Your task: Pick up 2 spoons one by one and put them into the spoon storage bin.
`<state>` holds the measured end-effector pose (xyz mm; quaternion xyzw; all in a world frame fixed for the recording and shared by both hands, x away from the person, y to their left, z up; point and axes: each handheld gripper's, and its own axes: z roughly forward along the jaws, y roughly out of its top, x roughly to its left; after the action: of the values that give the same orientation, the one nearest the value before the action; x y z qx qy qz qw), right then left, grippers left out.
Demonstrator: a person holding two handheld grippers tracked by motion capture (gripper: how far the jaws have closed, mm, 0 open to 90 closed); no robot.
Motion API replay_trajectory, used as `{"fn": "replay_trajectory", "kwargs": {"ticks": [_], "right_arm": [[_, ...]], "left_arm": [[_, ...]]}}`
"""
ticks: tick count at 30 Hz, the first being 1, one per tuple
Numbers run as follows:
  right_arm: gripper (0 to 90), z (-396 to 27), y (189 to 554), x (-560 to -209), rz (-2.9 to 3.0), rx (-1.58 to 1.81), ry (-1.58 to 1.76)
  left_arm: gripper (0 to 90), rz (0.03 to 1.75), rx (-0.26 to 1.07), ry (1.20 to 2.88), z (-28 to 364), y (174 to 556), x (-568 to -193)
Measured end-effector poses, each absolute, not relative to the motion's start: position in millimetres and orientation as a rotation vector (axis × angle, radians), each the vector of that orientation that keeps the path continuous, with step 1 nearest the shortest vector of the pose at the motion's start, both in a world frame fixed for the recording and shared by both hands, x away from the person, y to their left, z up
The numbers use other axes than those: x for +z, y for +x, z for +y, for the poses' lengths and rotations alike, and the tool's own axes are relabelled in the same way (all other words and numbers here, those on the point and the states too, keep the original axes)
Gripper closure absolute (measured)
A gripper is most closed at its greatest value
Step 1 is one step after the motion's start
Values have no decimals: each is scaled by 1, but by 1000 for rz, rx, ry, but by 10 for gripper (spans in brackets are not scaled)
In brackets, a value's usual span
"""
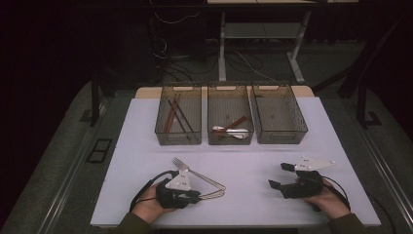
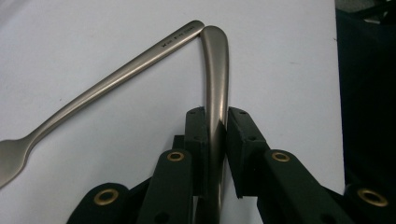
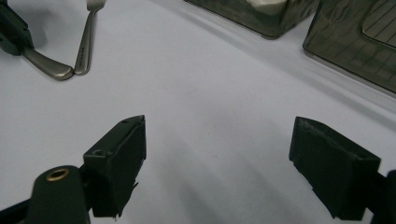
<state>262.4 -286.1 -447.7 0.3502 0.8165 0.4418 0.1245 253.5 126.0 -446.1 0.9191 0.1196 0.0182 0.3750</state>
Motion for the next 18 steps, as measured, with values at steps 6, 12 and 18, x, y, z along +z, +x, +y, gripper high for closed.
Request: {"fn": "replay_trajectory", "kwargs": {"ticks": [6, 12, 18], "right_arm": [[184, -285, 262, -449, 2400, 1279, 1013], [184, -284, 262, -449, 2411, 1280, 1014], [184, -283, 262, -446, 2419, 1295, 1011]], "left_arm": [[791, 307, 15, 2348, 127, 257, -446], [792, 300, 22, 2348, 127, 256, -446], [792, 305, 16, 2350, 127, 257, -444]]}}
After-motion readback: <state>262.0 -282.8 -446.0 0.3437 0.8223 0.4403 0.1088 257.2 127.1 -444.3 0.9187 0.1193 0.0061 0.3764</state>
